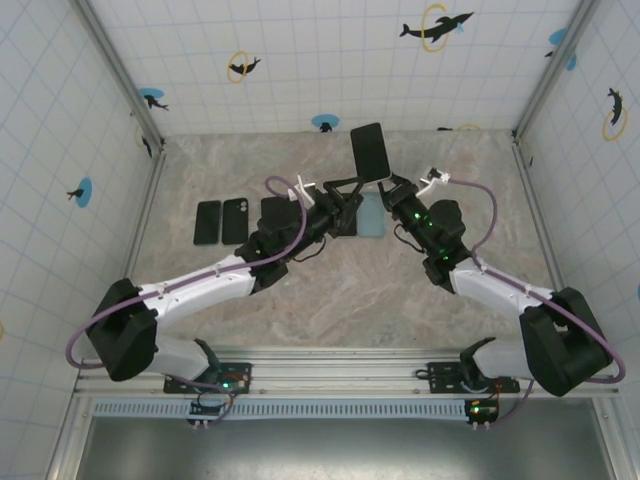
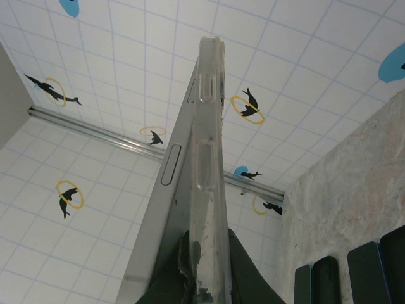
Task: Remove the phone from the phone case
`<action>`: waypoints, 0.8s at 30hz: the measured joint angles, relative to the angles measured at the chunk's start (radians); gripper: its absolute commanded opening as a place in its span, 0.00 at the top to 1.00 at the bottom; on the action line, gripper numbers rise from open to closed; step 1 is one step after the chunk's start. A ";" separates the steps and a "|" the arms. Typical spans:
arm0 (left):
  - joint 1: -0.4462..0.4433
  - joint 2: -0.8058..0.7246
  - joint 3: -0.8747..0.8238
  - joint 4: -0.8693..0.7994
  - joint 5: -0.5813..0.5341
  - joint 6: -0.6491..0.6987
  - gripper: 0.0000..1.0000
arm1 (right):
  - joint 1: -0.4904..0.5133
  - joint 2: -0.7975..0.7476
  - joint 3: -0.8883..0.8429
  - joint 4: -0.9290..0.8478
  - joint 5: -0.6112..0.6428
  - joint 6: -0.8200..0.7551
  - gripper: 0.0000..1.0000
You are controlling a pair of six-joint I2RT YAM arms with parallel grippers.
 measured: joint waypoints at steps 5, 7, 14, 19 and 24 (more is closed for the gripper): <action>0.000 0.049 0.023 0.040 -0.017 -0.024 0.42 | 0.006 0.000 0.000 0.000 0.003 -0.006 1.00; 0.000 0.062 0.029 0.057 -0.019 -0.033 0.43 | 0.008 0.000 0.000 0.000 0.003 -0.008 1.00; 0.000 0.082 0.032 0.084 -0.022 -0.049 0.44 | 0.012 0.000 0.000 0.000 0.002 -0.011 1.00; 0.000 0.089 0.032 0.092 -0.021 -0.070 0.44 | 0.012 0.000 0.000 0.000 0.003 -0.011 1.00; 0.000 0.093 0.032 0.099 -0.021 -0.084 0.44 | 0.012 0.000 0.000 0.000 0.003 -0.011 1.00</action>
